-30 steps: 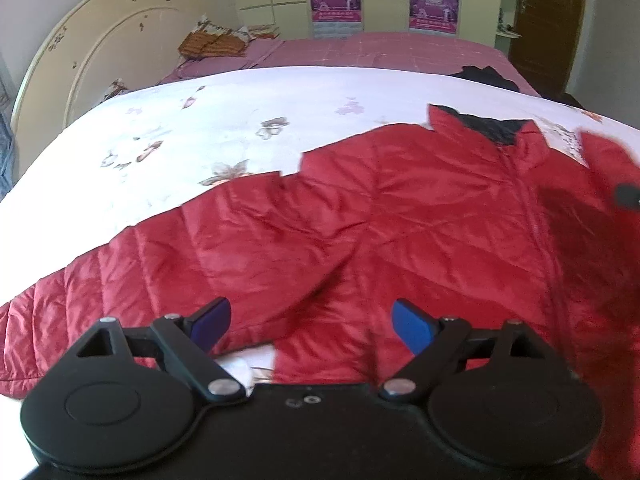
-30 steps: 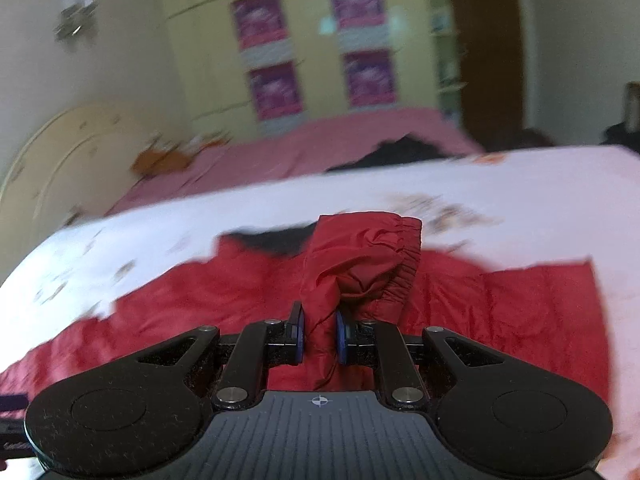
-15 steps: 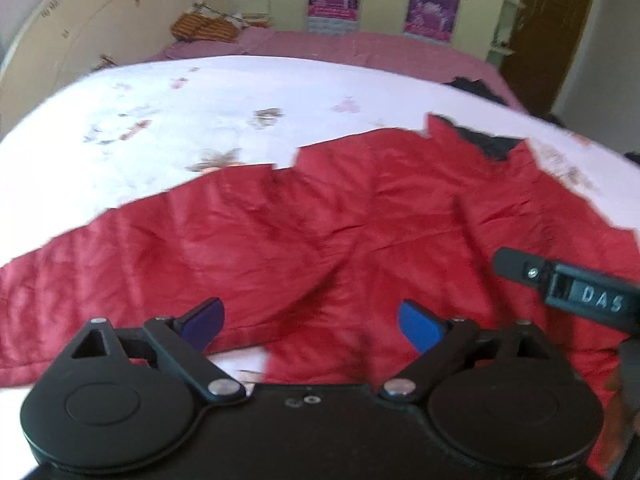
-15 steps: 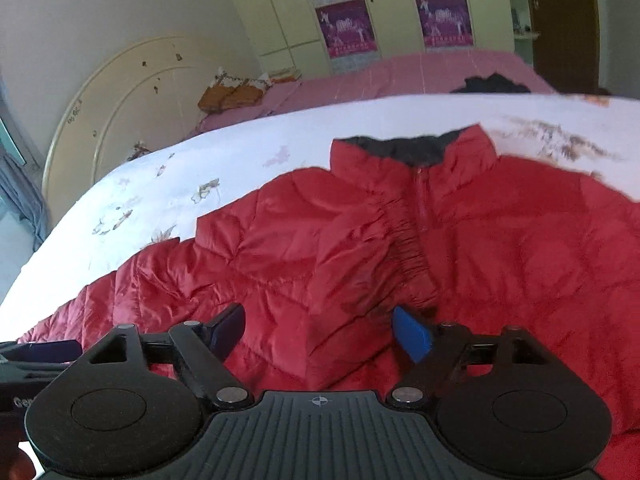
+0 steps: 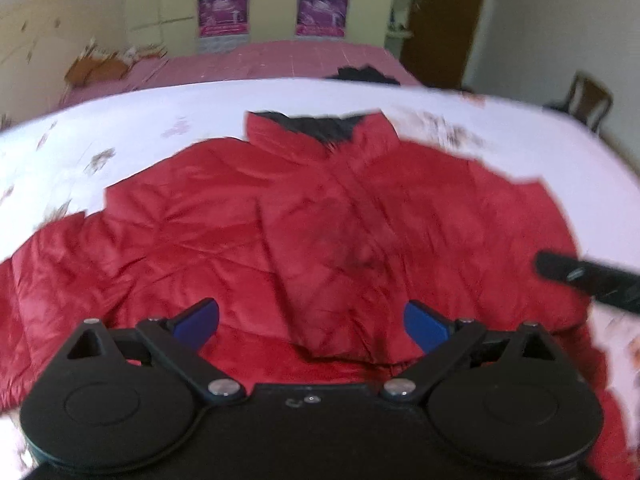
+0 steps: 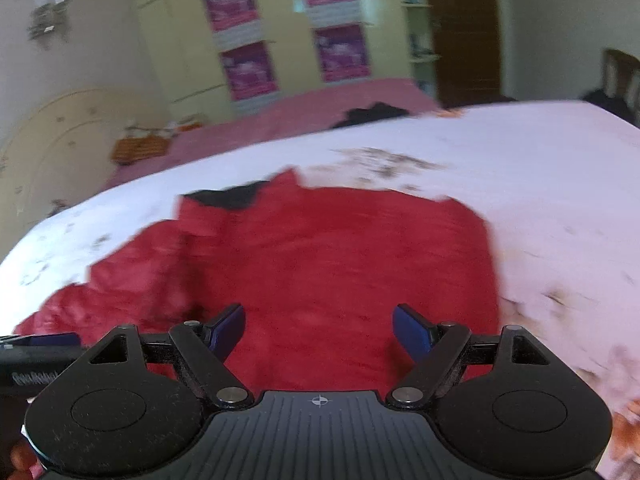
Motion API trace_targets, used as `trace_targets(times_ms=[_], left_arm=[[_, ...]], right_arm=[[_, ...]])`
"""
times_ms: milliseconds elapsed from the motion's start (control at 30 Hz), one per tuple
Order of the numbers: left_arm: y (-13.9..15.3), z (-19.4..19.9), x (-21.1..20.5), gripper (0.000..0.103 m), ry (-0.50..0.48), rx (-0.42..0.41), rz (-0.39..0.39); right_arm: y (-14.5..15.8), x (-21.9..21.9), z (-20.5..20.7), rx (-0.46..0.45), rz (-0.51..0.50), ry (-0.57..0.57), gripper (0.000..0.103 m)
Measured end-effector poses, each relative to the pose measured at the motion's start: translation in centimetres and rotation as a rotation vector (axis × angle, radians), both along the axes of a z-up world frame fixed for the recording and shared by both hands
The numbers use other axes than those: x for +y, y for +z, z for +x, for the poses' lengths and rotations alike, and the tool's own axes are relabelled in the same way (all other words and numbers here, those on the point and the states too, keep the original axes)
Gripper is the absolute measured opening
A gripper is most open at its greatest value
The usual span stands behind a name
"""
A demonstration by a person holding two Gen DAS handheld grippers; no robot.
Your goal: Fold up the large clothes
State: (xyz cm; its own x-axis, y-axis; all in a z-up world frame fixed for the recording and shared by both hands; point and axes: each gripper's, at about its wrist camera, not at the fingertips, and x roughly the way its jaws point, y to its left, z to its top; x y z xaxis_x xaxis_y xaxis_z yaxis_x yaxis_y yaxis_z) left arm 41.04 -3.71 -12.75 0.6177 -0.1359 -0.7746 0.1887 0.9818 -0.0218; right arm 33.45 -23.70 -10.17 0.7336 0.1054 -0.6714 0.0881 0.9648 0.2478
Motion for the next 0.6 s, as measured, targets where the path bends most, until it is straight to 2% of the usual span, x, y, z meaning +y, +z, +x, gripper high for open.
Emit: trace_targets(times_ms=[100, 200, 267, 300, 400, 433, 467, 533, 600], left_arm=[[-1.4, 1.2, -1.7, 0.098, 0.009, -0.007, 0.053], [-1.9, 2.4, -1.3, 0.084, 0.042, -0.016, 0.066], [-1.9, 3.2, 0.5, 0.073, 0.069, -0.005, -0.014], [-1.8, 3.3, 1.5, 0.07, 0.084, 0.0, -0.063], [-1.5, 3.1, 3.8, 0.052, 0.102, -0.029, -0.187], [-1.5, 3.1, 4.2, 0.034, 0.101, -0.027, -0.21], [-1.6, 3.1, 4.6, 0.023, 0.097, -0.02, -0.228], [-1.7, 2.7, 5.6, 0.012, 0.119, -0.025, -0.254], [-1.7, 2.0, 6.7, 0.01, 0.142, -0.036, -0.293]], right_arm=[[-0.5, -2.2, -0.8, 0.013, 0.013, -0.046, 0.08], [-0.9, -3.4, -1.1, 0.022, 0.016, -0.063, 0.08], [-1.0, -4.1, -1.1, 0.02, 0.004, -0.072, 0.08], [-1.1, -4.3, -1.1, 0.017, 0.0, -0.078, 0.08], [-1.5, -5.1, -0.8, 0.022, 0.01, -0.092, 0.08], [-1.6, -5.2, -0.6, 0.022, 0.013, -0.094, 0.08], [-1.5, -5.2, -0.4, 0.018, 0.012, -0.096, 0.08], [-1.4, -5.1, 0.0, 0.003, 0.0, -0.093, 0.08], [-1.4, -5.1, 0.5, -0.003, -0.016, -0.087, 0.08]])
